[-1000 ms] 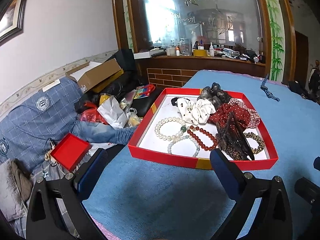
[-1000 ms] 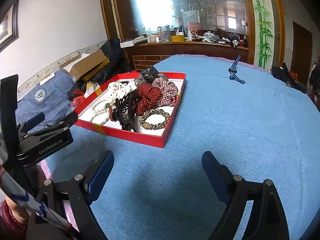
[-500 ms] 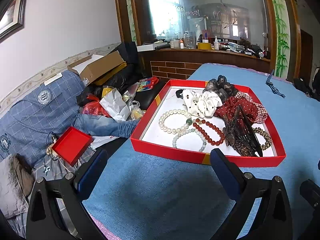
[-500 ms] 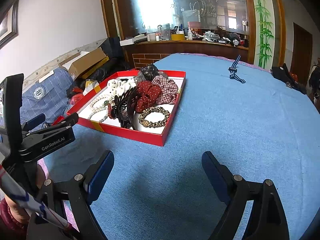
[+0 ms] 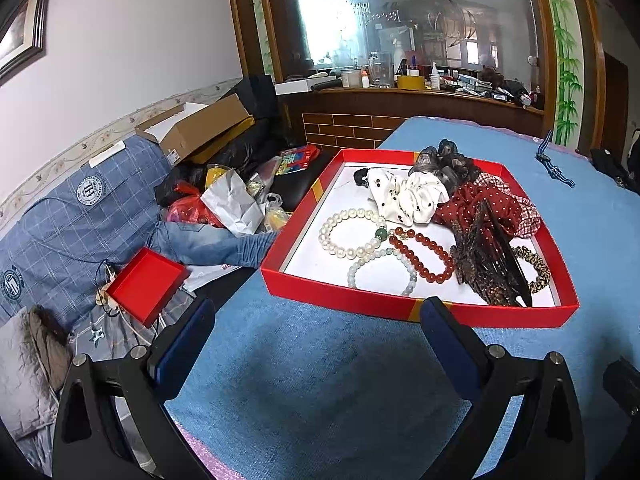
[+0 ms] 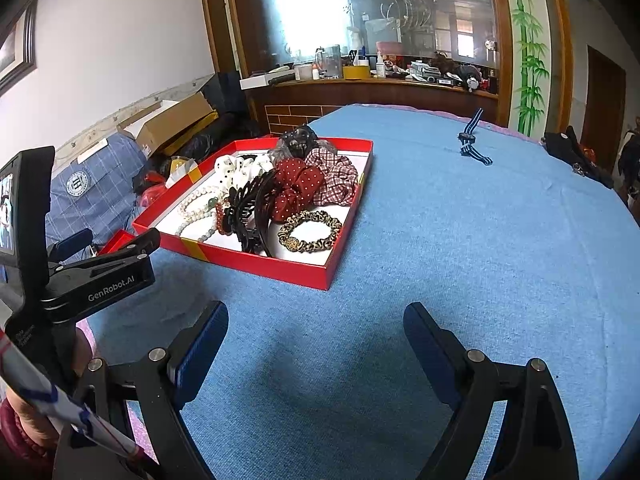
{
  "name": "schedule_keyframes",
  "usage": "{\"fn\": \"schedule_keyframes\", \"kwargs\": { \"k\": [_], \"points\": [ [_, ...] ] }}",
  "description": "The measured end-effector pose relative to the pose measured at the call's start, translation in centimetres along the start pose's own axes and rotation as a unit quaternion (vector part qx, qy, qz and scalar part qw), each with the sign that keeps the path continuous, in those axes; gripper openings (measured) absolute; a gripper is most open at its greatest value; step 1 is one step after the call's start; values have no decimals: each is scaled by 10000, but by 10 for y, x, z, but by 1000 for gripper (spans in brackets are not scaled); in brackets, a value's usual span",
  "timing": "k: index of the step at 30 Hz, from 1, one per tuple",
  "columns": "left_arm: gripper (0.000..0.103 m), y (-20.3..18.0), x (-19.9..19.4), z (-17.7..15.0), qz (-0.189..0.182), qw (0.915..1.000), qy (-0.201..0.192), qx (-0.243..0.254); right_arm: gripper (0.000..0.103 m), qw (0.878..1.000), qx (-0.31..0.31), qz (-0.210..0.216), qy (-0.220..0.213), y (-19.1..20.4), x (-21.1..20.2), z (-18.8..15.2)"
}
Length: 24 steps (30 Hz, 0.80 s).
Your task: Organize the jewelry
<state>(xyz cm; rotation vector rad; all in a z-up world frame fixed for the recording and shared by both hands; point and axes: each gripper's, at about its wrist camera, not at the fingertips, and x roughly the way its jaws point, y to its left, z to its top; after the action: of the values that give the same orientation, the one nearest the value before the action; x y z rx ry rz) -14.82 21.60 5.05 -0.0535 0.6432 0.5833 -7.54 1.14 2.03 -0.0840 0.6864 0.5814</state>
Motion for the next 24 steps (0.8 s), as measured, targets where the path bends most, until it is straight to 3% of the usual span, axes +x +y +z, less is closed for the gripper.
{"fn": "schedule_keyframes", "kwargs": {
  "k": [24],
  "points": [
    [102,-4,0,-1,127,9999,-29,105,93,10000,-2,-14,64,0,3,-3]
  ]
}}
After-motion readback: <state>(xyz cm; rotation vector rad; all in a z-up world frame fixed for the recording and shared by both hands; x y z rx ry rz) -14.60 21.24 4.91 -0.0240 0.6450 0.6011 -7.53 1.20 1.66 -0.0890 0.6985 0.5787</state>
